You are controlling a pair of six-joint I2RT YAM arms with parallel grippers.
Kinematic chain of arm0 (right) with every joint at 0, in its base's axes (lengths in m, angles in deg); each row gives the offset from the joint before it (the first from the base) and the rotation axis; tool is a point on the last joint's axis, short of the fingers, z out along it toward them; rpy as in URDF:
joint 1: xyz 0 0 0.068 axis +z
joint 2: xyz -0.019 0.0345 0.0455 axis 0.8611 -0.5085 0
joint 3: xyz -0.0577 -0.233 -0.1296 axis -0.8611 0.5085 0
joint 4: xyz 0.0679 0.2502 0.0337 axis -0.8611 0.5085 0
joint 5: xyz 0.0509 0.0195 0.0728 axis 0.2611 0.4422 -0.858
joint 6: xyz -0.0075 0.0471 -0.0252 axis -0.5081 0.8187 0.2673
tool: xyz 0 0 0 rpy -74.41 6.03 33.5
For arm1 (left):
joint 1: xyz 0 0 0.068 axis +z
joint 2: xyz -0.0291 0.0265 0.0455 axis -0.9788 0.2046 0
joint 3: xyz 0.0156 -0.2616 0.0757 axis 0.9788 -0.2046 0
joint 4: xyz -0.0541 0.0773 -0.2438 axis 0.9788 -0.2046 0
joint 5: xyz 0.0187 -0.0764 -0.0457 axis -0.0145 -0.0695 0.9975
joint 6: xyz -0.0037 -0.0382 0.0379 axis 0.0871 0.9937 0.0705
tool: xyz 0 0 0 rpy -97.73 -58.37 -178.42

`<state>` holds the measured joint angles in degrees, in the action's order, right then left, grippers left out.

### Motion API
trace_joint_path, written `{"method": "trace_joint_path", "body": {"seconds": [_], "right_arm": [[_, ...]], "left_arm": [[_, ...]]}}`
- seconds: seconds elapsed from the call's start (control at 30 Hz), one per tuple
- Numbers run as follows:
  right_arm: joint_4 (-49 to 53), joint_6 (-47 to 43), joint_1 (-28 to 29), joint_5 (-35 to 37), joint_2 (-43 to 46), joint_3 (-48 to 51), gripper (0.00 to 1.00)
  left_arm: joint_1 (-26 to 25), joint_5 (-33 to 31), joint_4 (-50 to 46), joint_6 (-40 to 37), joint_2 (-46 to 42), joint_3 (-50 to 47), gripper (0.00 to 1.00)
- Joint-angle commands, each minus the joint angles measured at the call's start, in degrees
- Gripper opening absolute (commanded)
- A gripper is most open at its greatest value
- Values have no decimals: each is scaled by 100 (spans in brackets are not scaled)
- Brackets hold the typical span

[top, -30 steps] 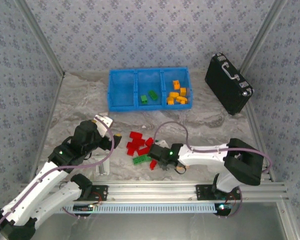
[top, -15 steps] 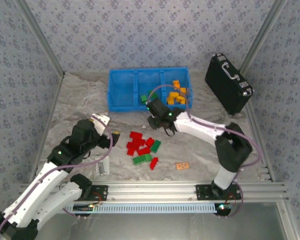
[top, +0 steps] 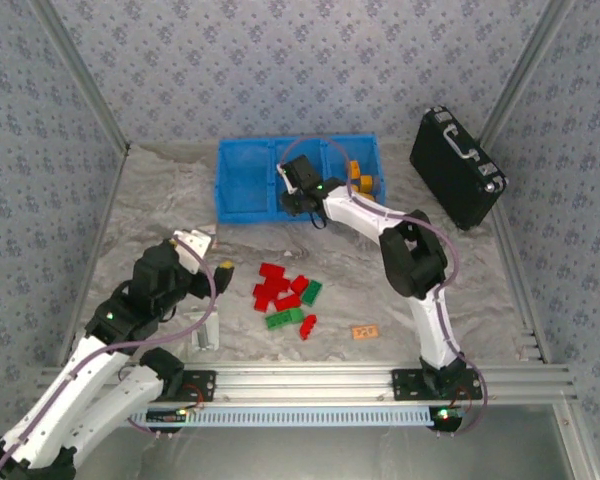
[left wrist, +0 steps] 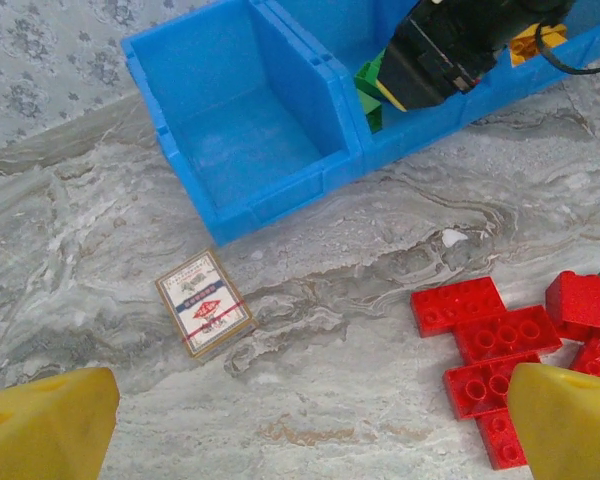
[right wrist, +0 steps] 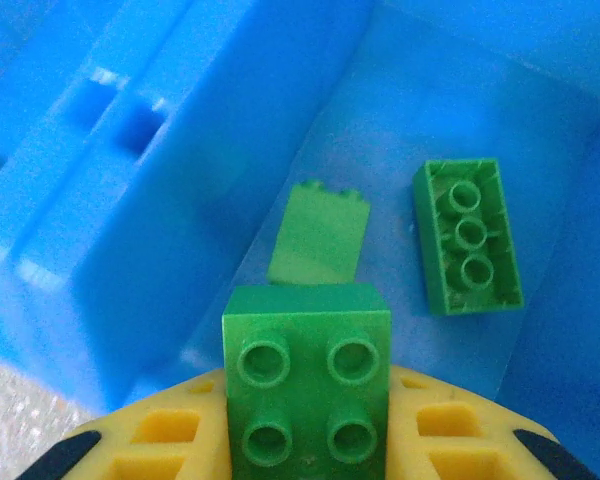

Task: Sort the legos into containers by color
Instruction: Place the lego in the container.

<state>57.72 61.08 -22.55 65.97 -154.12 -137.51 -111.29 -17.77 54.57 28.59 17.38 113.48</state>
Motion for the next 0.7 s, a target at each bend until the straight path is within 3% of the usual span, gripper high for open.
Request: {"method": "trace_joint_path", "body": {"seconds": [0.0, 0.47, 0.67], "right_arm": [[113, -104, -110, -85, -342, -508, 29], [190, 78, -278, -249, -1266, -1259, 32], [138, -5, -287, -337, -1182, -1143, 53]], "left_arm": [[32, -79, 8, 13, -33, -18, 100], [83, -93, 11, -12, -22, 27, 100], [102, 30, 28, -22, 118, 62, 100]]}}
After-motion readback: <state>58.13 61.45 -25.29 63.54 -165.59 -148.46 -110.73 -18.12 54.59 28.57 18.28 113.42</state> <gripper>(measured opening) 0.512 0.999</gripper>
